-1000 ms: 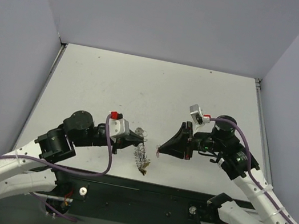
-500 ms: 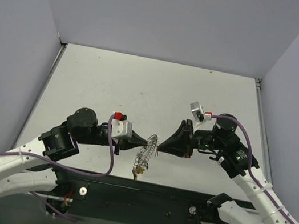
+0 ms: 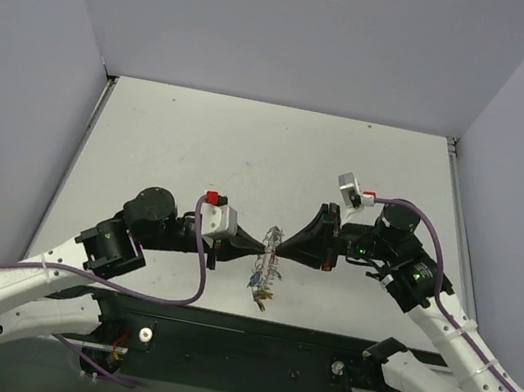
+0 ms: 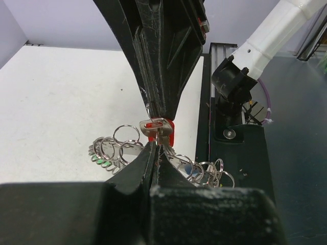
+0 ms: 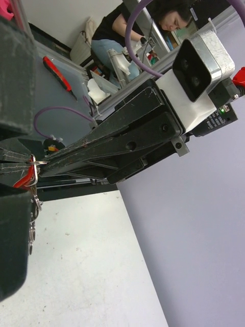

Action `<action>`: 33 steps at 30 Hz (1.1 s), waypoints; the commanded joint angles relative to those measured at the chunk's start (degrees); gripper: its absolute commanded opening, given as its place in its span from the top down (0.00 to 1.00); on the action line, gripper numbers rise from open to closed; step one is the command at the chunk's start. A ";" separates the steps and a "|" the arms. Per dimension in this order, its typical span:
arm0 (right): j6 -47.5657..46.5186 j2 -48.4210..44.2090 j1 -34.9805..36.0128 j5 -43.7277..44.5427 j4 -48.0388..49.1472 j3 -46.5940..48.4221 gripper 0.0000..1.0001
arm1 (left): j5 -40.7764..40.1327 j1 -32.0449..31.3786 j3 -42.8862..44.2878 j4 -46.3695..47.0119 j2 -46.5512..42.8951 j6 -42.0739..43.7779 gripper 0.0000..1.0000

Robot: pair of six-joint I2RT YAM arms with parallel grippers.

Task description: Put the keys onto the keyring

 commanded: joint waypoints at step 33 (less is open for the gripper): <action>-5.89 -1.37 2.10 6.45 -3.04 1.15 1.00 | -1.74 -0.26 1.85 9.65 -0.02 -4.46 1.00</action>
